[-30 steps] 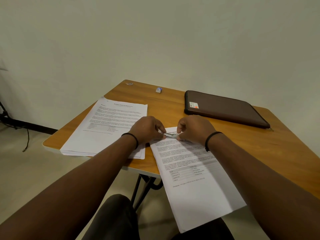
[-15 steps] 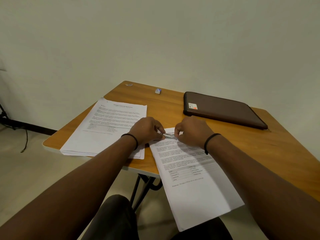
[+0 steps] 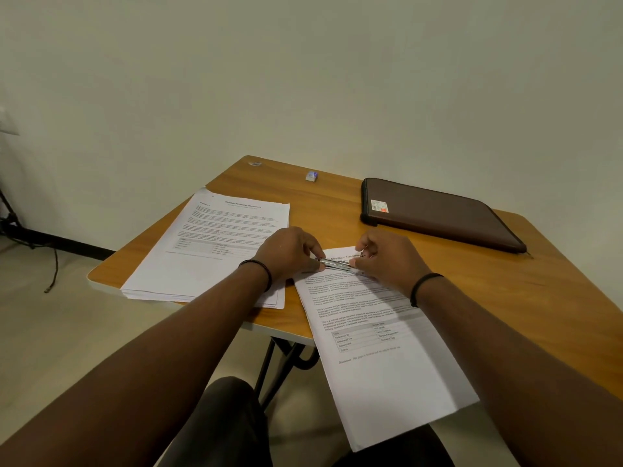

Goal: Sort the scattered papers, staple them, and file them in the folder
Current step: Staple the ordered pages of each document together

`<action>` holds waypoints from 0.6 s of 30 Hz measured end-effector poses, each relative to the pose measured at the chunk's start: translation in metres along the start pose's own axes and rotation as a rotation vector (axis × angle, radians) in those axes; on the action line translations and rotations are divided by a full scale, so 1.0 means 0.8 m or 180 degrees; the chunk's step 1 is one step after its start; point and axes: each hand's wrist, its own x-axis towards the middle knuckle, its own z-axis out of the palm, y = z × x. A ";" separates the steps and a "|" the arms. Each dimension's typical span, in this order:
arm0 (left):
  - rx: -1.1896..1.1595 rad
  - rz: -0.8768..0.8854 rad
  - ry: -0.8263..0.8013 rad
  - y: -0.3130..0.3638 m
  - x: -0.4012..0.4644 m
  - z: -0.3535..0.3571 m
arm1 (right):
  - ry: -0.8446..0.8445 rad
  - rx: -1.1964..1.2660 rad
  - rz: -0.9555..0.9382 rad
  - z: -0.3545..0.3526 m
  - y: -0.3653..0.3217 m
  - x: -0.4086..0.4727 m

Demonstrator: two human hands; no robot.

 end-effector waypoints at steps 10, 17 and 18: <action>-0.0051 -0.0058 -0.0048 -0.002 0.001 0.002 | 0.0262 0.0195 -0.0469 0.010 0.011 -0.016; -0.0067 -0.0118 -0.0044 0.000 0.000 0.003 | -0.0108 -0.1495 -0.1170 0.017 0.005 -0.013; -0.0067 -0.0126 -0.0037 0.000 0.000 0.003 | -0.0130 -0.1577 -0.1147 0.017 0.004 -0.013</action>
